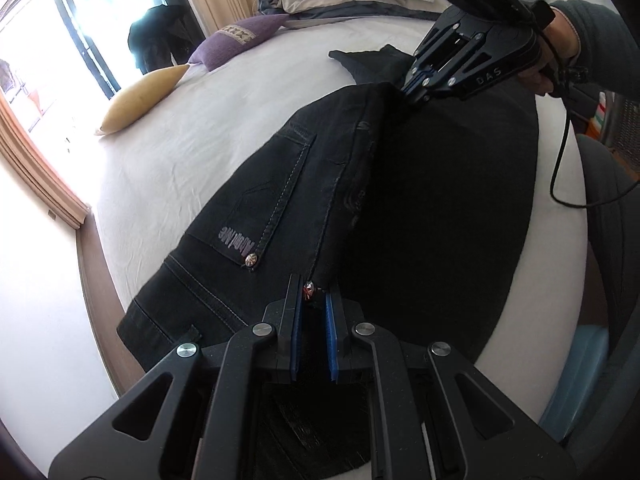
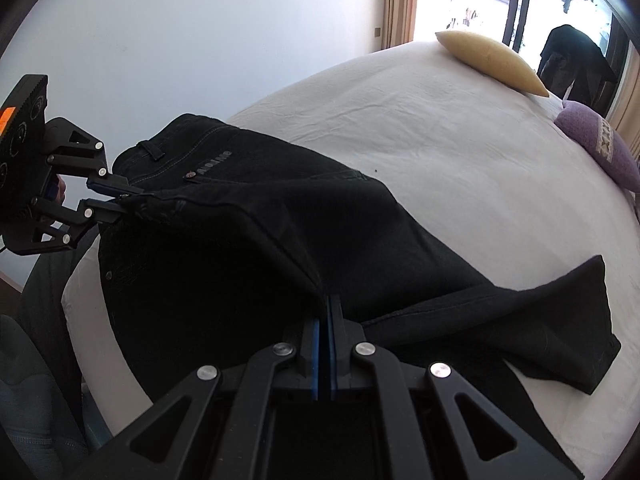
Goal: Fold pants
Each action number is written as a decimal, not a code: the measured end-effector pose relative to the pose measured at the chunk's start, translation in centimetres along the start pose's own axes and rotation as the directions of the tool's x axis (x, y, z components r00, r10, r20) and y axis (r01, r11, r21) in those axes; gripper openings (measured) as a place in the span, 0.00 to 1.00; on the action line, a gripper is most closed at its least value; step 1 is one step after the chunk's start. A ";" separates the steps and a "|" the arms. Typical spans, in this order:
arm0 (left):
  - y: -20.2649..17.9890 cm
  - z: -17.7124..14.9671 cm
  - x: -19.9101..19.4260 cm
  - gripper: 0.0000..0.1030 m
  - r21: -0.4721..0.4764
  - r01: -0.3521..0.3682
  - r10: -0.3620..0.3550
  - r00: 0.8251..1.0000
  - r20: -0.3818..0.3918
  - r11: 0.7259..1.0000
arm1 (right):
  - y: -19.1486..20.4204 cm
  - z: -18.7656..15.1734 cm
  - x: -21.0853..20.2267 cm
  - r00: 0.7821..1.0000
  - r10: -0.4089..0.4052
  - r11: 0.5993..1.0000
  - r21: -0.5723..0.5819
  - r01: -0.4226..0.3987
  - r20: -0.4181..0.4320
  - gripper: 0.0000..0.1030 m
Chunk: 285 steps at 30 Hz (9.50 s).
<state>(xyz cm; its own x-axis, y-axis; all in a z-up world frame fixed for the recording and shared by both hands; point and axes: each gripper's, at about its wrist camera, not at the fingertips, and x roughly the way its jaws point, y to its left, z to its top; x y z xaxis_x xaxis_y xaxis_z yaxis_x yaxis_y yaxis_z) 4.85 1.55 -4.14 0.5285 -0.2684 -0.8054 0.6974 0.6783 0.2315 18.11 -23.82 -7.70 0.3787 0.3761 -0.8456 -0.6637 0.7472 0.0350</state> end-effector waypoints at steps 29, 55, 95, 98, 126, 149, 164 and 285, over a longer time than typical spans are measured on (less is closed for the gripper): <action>-2.5 -4.6 2.1 0.08 0.200 0.121 -0.091 0.984 -0.150 0.972 | 11.0 -9.1 0.5 0.952 -0.300 0.930 -0.242 0.277 -0.064 0.04; -1.4 -4.1 1.0 0.12 0.025 0.078 -0.074 0.987 -0.143 0.997 | 12.4 -10.8 2.0 0.927 -0.367 0.907 -0.248 0.339 -0.073 0.12; -1.2 13.7 20.4 0.14 -0.437 0.203 -0.259 0.963 -0.073 0.876 | -13.6 -2.4 -6.6 0.914 -0.406 0.760 0.555 0.338 -0.001 0.60; -0.9 13.4 21.1 0.14 -0.461 0.230 -0.280 0.959 -0.042 0.857 | -17.1 0.3 -3.8 0.914 -0.402 0.754 0.544 0.367 -0.058 0.60; -0.9 10.7 20.4 0.14 -0.458 0.242 -0.265 0.964 0.015 0.855 | -27.1 1.9 2.8 0.887 -0.392 0.611 0.652 0.449 -0.244 0.04; -2.6 13.8 19.9 0.14 -0.494 0.131 -0.196 0.977 -0.080 0.859 | -20.5 -29.8 -19.1 0.753 -0.658 0.048 0.998 0.042 0.000 0.03; -5.8 15.7 20.7 0.14 -0.458 0.049 -0.128 0.982 -0.142 0.888 | -19.9 -38.7 -15.1 0.797 -0.604 -0.173 0.972 -0.156 0.020 0.03; -11.7 18.2 19.7 0.14 -0.447 0.173 -0.176 0.984 0.034 0.878 | -16.7 -29.4 -7.2 0.895 -0.137 0.112 0.905 -0.411 0.424 0.37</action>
<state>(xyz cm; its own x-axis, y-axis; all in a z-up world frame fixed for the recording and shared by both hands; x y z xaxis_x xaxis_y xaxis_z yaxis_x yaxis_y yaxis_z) 15.96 -24.09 -12.78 0.4137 -0.4069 -0.8144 0.4873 0.8546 -0.1794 7.45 -55.12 -17.88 0.7032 0.4670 -0.5361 0.3535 0.4245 0.8336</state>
